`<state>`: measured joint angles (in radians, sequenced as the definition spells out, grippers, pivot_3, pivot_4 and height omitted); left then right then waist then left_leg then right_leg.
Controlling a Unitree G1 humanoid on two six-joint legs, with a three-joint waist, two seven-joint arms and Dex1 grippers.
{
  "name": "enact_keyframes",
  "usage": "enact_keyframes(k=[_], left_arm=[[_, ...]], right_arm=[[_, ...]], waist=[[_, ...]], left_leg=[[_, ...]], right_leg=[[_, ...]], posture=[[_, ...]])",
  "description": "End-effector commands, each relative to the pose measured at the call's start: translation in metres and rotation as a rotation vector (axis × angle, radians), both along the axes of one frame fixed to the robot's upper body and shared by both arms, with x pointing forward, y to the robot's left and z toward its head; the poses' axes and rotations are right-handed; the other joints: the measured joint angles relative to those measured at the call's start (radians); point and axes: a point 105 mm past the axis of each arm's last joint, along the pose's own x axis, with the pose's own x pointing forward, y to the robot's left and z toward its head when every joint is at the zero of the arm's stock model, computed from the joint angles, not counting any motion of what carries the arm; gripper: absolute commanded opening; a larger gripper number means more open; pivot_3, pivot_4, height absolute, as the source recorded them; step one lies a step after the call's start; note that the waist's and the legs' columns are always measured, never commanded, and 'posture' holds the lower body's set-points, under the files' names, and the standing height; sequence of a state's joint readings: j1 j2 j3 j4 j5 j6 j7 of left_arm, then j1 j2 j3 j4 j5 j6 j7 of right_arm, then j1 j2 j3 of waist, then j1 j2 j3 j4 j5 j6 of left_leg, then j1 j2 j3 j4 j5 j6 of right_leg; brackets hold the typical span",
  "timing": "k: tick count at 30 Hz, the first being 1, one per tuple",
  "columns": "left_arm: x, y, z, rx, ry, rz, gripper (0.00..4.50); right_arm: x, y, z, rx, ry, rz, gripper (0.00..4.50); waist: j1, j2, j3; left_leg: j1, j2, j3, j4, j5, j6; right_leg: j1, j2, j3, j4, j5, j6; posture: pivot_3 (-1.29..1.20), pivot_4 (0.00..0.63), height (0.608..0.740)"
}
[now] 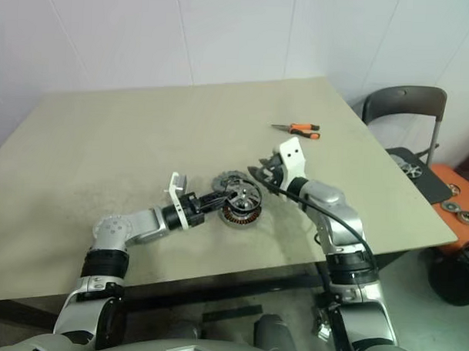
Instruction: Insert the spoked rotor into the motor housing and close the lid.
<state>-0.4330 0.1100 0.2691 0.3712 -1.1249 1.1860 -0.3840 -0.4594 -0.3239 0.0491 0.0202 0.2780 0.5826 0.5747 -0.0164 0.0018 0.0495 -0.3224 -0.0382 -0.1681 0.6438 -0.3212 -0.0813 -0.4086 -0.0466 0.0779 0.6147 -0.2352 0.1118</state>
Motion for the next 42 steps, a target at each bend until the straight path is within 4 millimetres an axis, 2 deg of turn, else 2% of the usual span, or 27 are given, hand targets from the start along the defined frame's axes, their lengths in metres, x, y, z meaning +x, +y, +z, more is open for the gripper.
enact_keyframes(k=[1, 8, 13, 20, 28, 34, 40, 41, 42], left_arm=[[-0.004, -0.001, 0.001, -0.012, -0.011, -0.015, 0.63], [-0.015, -0.001, 0.006, -0.036, -0.016, -0.036, 0.63], [-0.011, 0.008, -0.002, -0.007, 0.006, 0.004, 0.63], [-0.007, 0.006, 0.003, -0.026, -0.01, 0.016, 0.63], [-0.014, 0.002, -0.005, -0.009, 0.014, -0.007, 0.63], [-0.015, 0.013, -0.018, 0.026, 0.04, 0.025, 0.63], [-0.015, 0.014, -0.02, 0.061, 0.011, 0.035, 0.63], [-0.016, 0.014, -0.02, 0.065, 0.006, 0.034, 1.16], [-0.016, 0.013, -0.019, 0.067, 0.002, 0.032, 1.42]], right_arm=[[0.0, 0.004, 0.02, 0.008, -0.079, 0.014, 1.95], [-0.001, 0.003, 0.017, 0.003, -0.073, 0.011, 1.95], [-0.001, 0.005, 0.017, 0.0, -0.073, 0.016, 1.95], [-0.002, 0.004, 0.015, -0.011, -0.071, 0.024, 1.95], [-0.003, 0.005, 0.015, -0.023, -0.072, 0.031, 1.95], [-0.003, 0.005, 0.014, -0.027, -0.069, 0.032, 1.95], [-0.002, 0.007, 0.013, -0.032, -0.069, 0.036, 1.95], [-0.002, 0.007, 0.013, -0.033, -0.07, 0.037, 1.95], [-0.002, 0.007, 0.013, -0.032, -0.07, 0.038, 1.95]], waist=[[0.0, 0.0, 0.0], [-0.002, 0.0, 0.0], [-0.002, 0.0, 0.0], [-0.003, 0.0, 0.0], [-0.002, 0.0, 0.0], [-0.006, 0.0, 0.0], [-0.008, 0.0, 0.0], [-0.009, 0.0, 0.0], [-0.009, 0.0, 0.0]], left_leg=[[0.0, 0.0, 0.0, 0.0, 0.0, 0.0], [0.0, 0.0, 0.0, 0.0, 0.0, 0.0], [0.0, 0.0, 0.0, 0.0, 0.0, 0.0], [0.0, 0.0, 0.0, 0.0, 0.0, 0.0], [0.0, 0.0, 0.0, 0.0, 0.0, 0.0], [0.001, 0.0, 0.0, 0.0, 0.0, 0.0], [0.001, 0.0, 0.0, 0.0, 0.0, 0.0], [0.001, 0.0, 0.0, 0.0, 0.0, 0.0], [0.001, 0.0, 0.0, 0.0, 0.0, 0.0]], right_leg=[[0.0, 0.0, 0.0, 0.0, 0.0, 0.0], [0.0, 0.0, 0.0, 0.0, 0.0, 0.0], [0.0, 0.0, 0.0, 0.0, 0.0, 0.0], [0.0, 0.0, 0.0, 0.0, 0.0, 0.0], [0.0, 0.0, 0.0, 0.0, 0.0, 0.0], [0.0, 0.0, 0.0, 0.0, 0.0, 0.0], [0.001, 0.0, 0.0, 0.0, 0.0, 0.0], [0.001, 0.0, 0.0, 0.0, 0.0, 0.0], [0.001, 0.0, 0.0, 0.0, 0.0, 0.0]], posture=[[0.0, 0.0, 0.74], [0.0, 0.0, 0.74], [0.0, 0.0, 0.74], [0.0, 0.0, 0.74], [0.0, 0.0, 0.74], [0.0, 0.0, 0.74], [0.0, 0.0, 0.74], [0.0, 0.0, 0.74], [0.0, 0.0, 0.74]])
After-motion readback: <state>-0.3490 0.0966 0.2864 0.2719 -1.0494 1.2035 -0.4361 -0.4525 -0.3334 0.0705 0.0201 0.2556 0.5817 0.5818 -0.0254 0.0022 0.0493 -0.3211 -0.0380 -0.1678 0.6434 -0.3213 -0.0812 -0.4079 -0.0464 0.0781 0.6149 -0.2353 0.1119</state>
